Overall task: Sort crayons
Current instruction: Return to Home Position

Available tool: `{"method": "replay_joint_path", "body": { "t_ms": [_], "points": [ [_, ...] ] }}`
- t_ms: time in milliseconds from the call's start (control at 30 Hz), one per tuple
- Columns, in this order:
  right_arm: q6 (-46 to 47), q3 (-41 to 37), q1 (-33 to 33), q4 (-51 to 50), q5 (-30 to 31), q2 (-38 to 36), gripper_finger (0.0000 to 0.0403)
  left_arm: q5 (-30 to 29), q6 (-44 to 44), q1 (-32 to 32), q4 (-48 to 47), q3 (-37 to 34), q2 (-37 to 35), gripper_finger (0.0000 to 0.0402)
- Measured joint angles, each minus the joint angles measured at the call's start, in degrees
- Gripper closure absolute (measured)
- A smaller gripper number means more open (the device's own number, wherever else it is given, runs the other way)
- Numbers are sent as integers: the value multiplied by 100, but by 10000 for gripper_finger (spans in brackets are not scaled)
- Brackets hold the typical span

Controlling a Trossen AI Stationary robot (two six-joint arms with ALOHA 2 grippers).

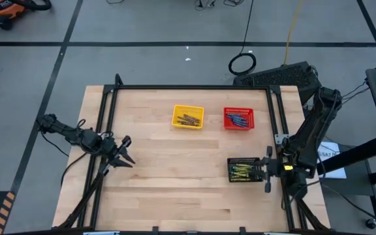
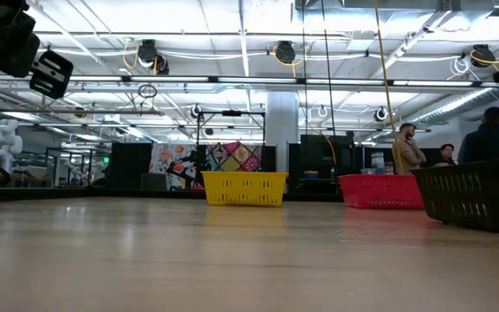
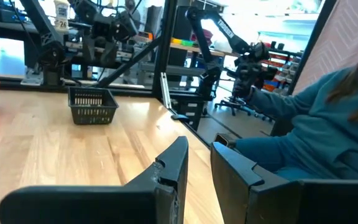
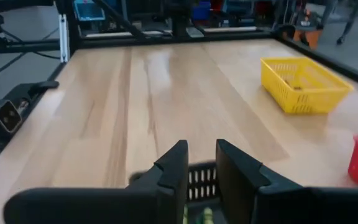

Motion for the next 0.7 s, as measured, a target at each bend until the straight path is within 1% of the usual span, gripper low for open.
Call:
{"method": "replay_joint_path", "body": {
  "t_ms": [167,233,433,533,633,700],
  "points": [
    [549,-303,9,45,-14,2,332,0,0,0,8,-2,0,326],
    [607,-319,9,163,-16,2,332,0,0,0,9,-2,0,326],
    [-179,-319,9,1101,-16,2,332,0,0,0,11,-4,0,326],
    [-192,-319,7,1138,-36,-1,332,0,0,0,11,-4,0,326],
    [-293,-319,7,1019,-444,2,332,0,0,0,11,-4,2,326],
    [32,-319,7,1119,-628,2,332,-1,0,0,11,-4,2,326]
  ]
}}
